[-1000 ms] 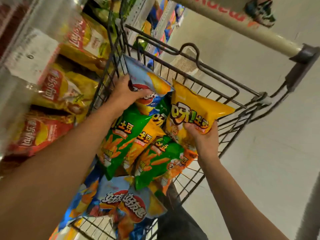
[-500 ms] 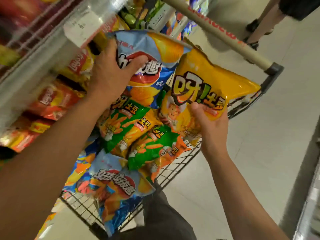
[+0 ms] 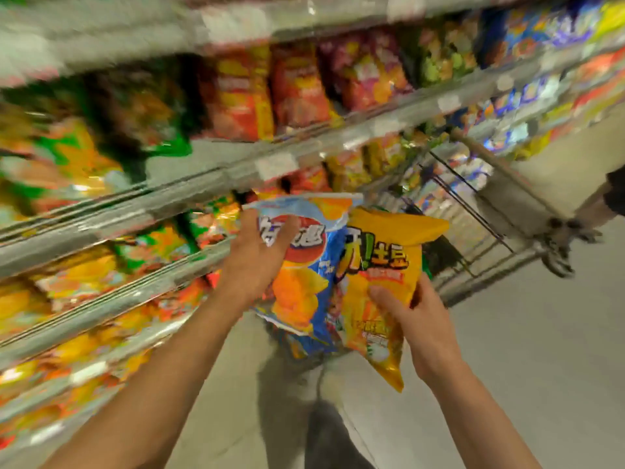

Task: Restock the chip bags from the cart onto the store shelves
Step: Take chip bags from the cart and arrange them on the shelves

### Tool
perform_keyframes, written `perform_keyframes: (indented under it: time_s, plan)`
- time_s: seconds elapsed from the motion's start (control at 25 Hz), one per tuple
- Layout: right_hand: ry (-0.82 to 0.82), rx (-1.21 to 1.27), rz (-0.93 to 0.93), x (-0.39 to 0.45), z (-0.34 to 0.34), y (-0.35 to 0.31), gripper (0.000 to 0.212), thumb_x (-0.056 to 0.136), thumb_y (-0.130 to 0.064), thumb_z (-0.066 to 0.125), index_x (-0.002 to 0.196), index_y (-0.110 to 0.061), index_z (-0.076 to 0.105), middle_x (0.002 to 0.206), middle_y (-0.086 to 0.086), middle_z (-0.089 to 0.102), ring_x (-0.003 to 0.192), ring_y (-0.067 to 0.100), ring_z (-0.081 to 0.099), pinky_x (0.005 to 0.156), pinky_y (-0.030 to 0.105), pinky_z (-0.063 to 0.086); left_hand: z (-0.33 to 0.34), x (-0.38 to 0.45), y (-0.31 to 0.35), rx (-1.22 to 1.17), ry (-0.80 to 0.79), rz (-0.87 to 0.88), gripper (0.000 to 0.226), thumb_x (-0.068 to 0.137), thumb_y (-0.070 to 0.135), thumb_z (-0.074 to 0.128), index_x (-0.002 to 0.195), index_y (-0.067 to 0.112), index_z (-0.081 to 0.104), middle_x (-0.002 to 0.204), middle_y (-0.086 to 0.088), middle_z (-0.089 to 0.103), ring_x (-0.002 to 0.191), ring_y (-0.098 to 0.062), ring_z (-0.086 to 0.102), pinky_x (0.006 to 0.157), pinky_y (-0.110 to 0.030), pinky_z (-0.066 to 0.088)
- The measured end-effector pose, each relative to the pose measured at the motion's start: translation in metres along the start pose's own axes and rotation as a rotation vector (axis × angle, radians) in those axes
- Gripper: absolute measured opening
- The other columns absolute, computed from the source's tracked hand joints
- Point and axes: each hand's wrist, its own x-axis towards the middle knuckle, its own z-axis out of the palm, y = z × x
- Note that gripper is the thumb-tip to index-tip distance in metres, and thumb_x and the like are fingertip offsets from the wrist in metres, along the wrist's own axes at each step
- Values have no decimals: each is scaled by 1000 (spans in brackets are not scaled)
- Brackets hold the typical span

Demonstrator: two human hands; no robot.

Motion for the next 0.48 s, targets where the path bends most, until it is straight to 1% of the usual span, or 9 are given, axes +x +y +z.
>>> perform_keyframes:
  time_s: [0.04, 0.08, 0.12, 0.16, 0.24, 0.28, 0.36, 0.44, 0.48]
  plan:
    - [-32, -14, -1, -9, 15, -5, 46, 65, -37, 83, 107, -40, 67, 101, -10, 78, 88, 8, 75, 70, 25, 61, -29, -19, -6, -25, -20, -64, 54, 82, 73, 56, 121, 36, 47, 110, 5, 70, 103, -25, 67, 87, -43, 55]
    - [-78, -24, -1, -16, 32, -11, 49, 64, -40, 83, 109, -39, 66, 102, -7, 78, 91, 13, 76, 77, 36, 62, -58, -36, -12, -82, -46, -107, 56, 79, 73, 57, 123, 40, 48, 114, 5, 70, 111, -30, 66, 91, -52, 56]
    - [-133, -22, -1, -23, 49, -18, 50, 64, -43, 83, 111, -38, 66, 103, -5, 78, 93, 18, 76, 82, 42, 61, -86, -53, -16, -162, -88, -118, 57, 77, 69, 61, 128, 46, 48, 121, 7, 69, 118, -30, 64, 94, -55, 54]
    - [-195, -17, -8, -29, 69, -29, 49, 64, -43, 83, 110, -40, 66, 103, -4, 78, 93, 20, 76, 83, 44, 60, -117, -71, -19, -239, -113, -98, 60, 76, 65, 64, 132, 53, 47, 127, 10, 67, 123, -28, 61, 97, -54, 54]
    - [-298, -28, -44, -36, 102, -47, 45, 64, -40, 86, 105, -44, 68, 102, -3, 79, 88, 18, 77, 75, 40, 61, -167, -104, -19, -282, -110, -69, 72, 73, 59, 69, 139, 61, 38, 131, 18, 65, 125, -20, 60, 99, -47, 55]
    - [-355, -25, -68, -40, 119, -57, 44, 66, -36, 88, 104, -43, 68, 102, -2, 79, 86, 18, 77, 71, 39, 62, -188, -122, -17, -267, -76, -62, 79, 73, 59, 70, 142, 63, 31, 131, 23, 63, 124, -16, 61, 98, -42, 56]
    - [-460, 13, -84, -51, 150, -72, 37, 77, -26, 83, 106, -42, 68, 102, 0, 79, 84, 20, 77, 66, 38, 63, -220, -158, -13, -188, 23, 3, 84, 82, 59, 68, 149, 61, 17, 136, 33, 56, 126, -6, 58, 101, -29, 53]
    - [-537, 19, -46, -61, 172, -73, 33, 85, -20, 77, 107, -43, 68, 103, 1, 79, 87, 25, 77, 71, 45, 63, -239, -190, -13, -124, 138, 56, 86, 90, 52, 67, 153, 56, 9, 140, 37, 50, 128, 4, 53, 101, -18, 47]
    - [-574, 12, -16, -69, 181, -69, 32, 85, -21, 76, 107, -43, 68, 103, 1, 79, 87, 27, 77, 73, 47, 63, -244, -206, -15, -136, 191, 44, 90, 89, 51, 69, 152, 58, 6, 138, 38, 51, 124, 6, 56, 95, -14, 48]
